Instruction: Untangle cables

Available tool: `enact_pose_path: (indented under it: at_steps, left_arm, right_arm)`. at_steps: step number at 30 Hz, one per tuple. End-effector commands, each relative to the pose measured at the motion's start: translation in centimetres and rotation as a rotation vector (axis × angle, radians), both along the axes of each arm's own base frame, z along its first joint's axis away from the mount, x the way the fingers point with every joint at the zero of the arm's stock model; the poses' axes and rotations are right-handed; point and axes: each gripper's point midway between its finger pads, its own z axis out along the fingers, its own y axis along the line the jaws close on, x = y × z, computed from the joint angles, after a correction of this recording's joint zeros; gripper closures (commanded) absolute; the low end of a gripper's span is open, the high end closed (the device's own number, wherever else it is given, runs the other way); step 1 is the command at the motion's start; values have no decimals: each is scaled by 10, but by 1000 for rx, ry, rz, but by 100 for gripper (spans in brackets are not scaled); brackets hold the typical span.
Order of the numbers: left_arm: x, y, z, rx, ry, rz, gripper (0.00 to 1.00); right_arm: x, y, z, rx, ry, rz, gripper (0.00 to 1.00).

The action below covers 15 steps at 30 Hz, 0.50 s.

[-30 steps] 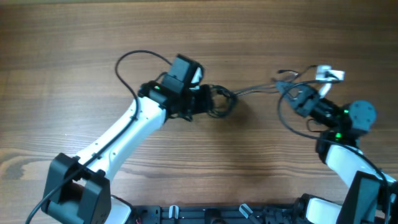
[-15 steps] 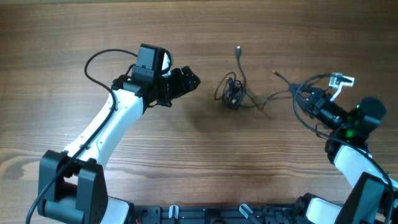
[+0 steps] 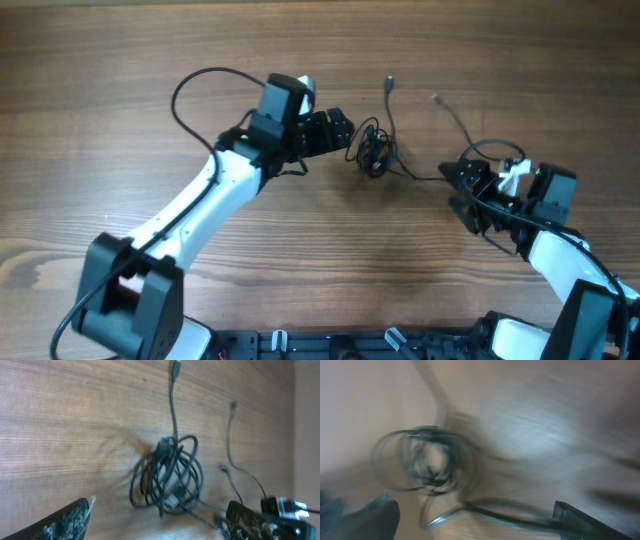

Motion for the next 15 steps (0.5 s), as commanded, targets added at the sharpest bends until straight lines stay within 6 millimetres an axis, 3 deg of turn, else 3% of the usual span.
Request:
enact_pose_path:
  at_steps: [1, 3, 7, 10, 15]
  left_arm:
    - [8, -9, -27, 115, -75, -66, 11]
    - [7, -22, -43, 136, -87, -120, 14]
    - [7, -34, -66, 180, -121, -207, 40]
    - [10, -39, -78, 180, -121, -212, 54]
    - [16, -37, -86, 181, -124, -198, 93]
  right_arm:
    - [-10, -14, -18, -117, 79, -34, 0]
    - [-19, -11, -23, -113, 115, -17, 0]
    - [-24, 1, -17, -77, 78, 63, 0]
    - [-29, 18, -5, -4, 19, 155, 0]
    - [-53, 26, -12, -39, 26, 272, 0]
